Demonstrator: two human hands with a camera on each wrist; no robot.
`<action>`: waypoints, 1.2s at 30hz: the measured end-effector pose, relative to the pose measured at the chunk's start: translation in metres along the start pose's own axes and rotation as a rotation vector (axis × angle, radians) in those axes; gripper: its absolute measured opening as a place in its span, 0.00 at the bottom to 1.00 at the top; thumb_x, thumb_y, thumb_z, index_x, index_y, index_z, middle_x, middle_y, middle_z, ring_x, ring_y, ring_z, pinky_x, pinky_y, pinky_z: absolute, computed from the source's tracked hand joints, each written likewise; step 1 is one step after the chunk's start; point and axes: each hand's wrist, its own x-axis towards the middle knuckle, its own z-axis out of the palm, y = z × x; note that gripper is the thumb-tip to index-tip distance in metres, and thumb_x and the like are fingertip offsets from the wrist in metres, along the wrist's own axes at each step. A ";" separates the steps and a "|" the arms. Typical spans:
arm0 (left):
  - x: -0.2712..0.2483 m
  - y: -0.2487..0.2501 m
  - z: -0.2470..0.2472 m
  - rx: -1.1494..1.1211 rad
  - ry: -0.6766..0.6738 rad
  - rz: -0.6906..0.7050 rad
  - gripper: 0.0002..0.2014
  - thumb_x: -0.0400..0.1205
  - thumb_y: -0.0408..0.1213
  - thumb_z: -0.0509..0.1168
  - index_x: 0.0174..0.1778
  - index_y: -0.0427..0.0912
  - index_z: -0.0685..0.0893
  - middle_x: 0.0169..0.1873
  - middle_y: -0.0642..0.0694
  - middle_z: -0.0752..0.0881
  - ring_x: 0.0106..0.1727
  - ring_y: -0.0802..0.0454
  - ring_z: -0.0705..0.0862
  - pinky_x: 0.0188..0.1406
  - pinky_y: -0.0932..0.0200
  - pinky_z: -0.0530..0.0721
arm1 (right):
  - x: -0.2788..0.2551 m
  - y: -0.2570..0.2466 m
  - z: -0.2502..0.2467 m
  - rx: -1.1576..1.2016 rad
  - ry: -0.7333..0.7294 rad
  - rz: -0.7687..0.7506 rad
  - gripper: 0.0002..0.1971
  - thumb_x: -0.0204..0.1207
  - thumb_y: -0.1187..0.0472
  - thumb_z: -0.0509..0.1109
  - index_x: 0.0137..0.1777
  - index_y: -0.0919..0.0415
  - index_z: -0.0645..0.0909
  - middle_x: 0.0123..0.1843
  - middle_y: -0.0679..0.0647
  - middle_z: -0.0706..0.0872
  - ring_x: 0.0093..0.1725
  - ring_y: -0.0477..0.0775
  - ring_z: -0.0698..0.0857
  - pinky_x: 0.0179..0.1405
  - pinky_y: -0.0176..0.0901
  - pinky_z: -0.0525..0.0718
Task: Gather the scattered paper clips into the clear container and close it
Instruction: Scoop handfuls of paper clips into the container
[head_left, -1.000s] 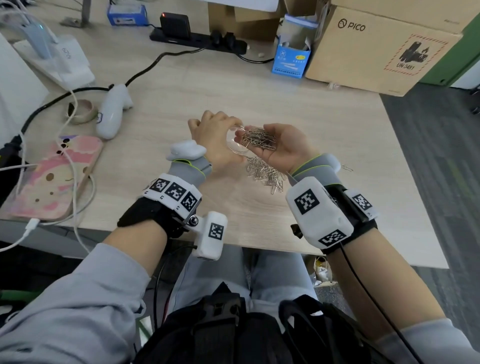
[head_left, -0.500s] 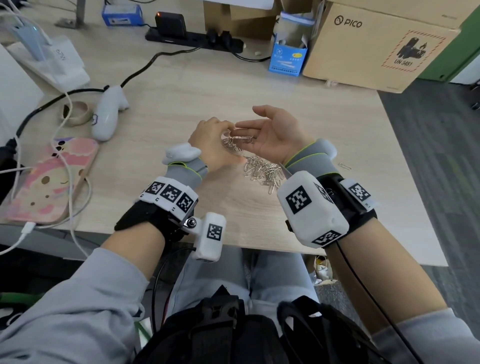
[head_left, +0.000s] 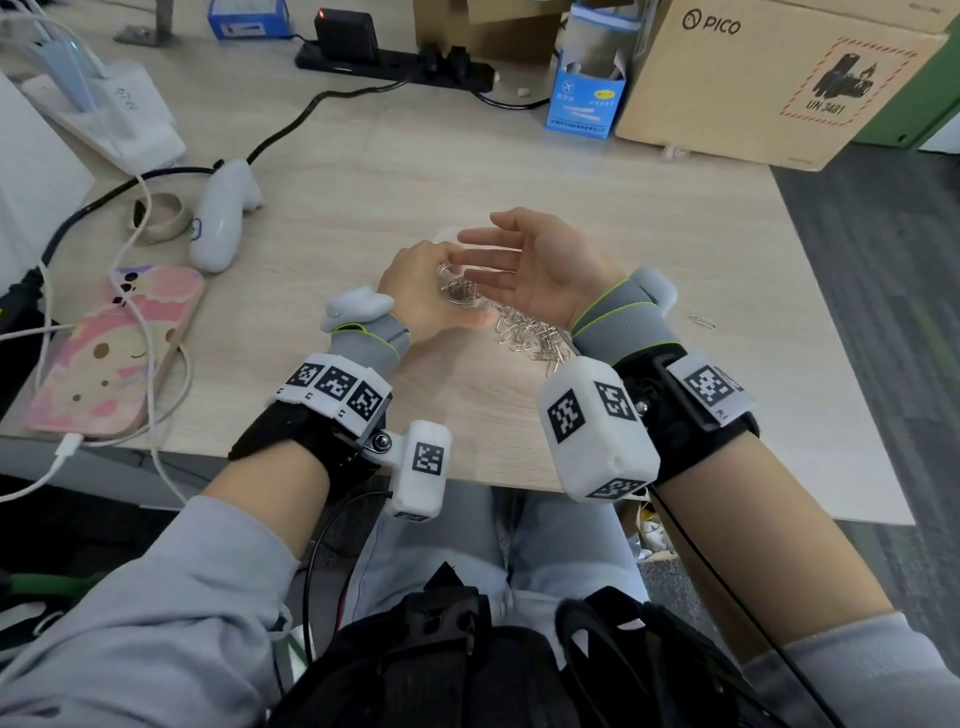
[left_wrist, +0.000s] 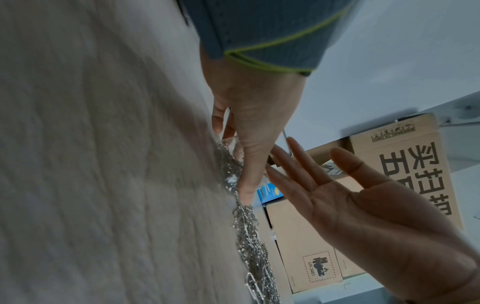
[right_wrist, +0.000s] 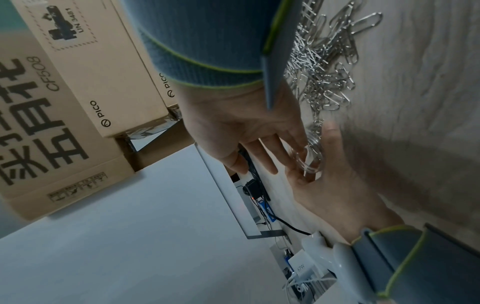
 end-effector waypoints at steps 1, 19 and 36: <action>-0.001 -0.001 0.000 -0.015 -0.004 -0.001 0.32 0.60 0.46 0.81 0.60 0.49 0.80 0.45 0.51 0.79 0.45 0.54 0.77 0.45 0.61 0.73 | 0.000 0.001 -0.001 0.009 -0.013 -0.007 0.14 0.81 0.56 0.56 0.49 0.61 0.81 0.50 0.57 0.87 0.53 0.55 0.81 0.54 0.40 0.79; -0.004 0.039 0.019 0.113 0.125 0.267 0.37 0.59 0.62 0.63 0.62 0.47 0.81 0.63 0.43 0.80 0.69 0.40 0.69 0.65 0.55 0.66 | -0.022 0.036 -0.098 -0.296 0.707 -0.417 0.08 0.71 0.68 0.66 0.40 0.58 0.86 0.37 0.50 0.86 0.36 0.44 0.81 0.29 0.26 0.75; 0.005 0.062 0.080 0.159 -0.196 0.190 0.33 0.69 0.50 0.73 0.68 0.39 0.76 0.70 0.39 0.76 0.73 0.43 0.72 0.69 0.58 0.64 | -0.033 0.068 -0.119 -0.603 0.561 -0.414 0.18 0.72 0.65 0.67 0.62 0.62 0.83 0.55 0.57 0.88 0.54 0.48 0.82 0.66 0.47 0.79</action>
